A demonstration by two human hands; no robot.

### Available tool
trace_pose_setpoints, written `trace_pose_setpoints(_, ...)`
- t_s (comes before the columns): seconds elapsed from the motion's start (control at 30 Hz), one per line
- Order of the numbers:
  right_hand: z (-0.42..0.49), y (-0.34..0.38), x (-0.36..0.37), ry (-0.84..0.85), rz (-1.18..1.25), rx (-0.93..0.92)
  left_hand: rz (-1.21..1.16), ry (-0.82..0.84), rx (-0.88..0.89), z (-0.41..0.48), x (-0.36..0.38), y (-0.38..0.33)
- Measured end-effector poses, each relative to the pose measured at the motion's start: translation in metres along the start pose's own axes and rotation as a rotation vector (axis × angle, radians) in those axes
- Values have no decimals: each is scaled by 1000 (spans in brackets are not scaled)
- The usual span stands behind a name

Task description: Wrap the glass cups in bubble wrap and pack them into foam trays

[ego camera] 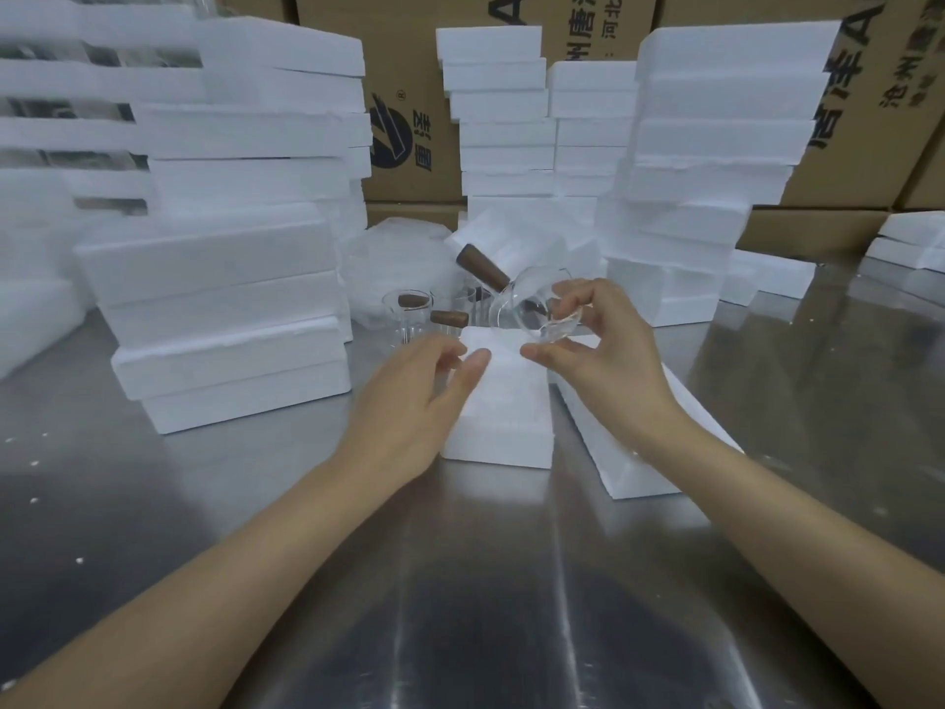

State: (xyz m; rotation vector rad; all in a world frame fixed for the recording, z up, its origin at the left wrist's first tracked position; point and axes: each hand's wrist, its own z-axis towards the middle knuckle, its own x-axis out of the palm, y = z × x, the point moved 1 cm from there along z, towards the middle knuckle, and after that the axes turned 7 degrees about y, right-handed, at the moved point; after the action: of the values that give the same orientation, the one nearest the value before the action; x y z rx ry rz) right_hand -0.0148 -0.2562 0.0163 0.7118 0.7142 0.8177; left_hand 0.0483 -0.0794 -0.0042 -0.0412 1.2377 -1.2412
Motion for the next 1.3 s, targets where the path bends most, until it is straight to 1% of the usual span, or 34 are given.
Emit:
trace_pose_setpoints(0.07, -1, 1, 3, 32, -11, 23, -33, -45, -2, 6, 1, 8)
trace_pose_setpoints(0.17, -1, -1, 4, 84, -57, 61, -28, -188, -44, 22, -4, 23)
trace_pose_setpoints(0.23, 0, -4, 5, 119, -111, 87, 59, -228, -45, 42, -8, 29)
trace_pose_setpoints(0.3, 0, -5, 6, 145, -141, 92, 179, -207, -51, 72, -10, 32)
trace_pose_setpoints(0.43, 1, -7, 6, 148, -148, 81, 283, -124, -222, 145, -12, 37)
trace_pose_setpoints(0.57, 1, -13, 5, 157, -144, 92, 555, -27, -349, 187, -9, 53)
trace_pose_setpoints(0.6, 1, -14, 5, 160, -136, 97, 592, 0, -398, 191, -8, 58)
trace_pose_setpoints(0.67, 1, -14, 5, 162, -138, 105, 617, 28, -492, 196, -7, 68)
trace_pose_setpoints(0.73, 2, -15, 6, 166, -147, 113, 625, 25, -539, 199, -6, 75)
trace_pose_setpoints(0.87, 4, -15, 8, 175, -159, 138, 621, -51, -516, 208, -2, 80)
trace_pose_setpoints(0.93, 4, -15, 8, 173, -167, 143, 582, -88, -502, 212, 1, 77)
trace_pose_setpoints(1.0, 4, -15, 7, 164, -149, 145, 541, -170, -456, 215, 1, 72)
trace_pose_setpoints(1.1, 3, -13, 7, 152, -109, 133, 416, -350, -263, 213, -3, 63)
trace_pose_setpoints(1.17, 2, -9, 6, 144, -109, 114, 261, -445, -128, 207, -7, 51)
trace_pose_setpoints(1.23, 2, -7, 6, 122, -96, 104, 85, -508, -47, 196, -10, 37)
trace_pose_setpoints(1.3, 1, -5, 5, 76, -42, 107, -198, -565, 8, 180, -11, 21)
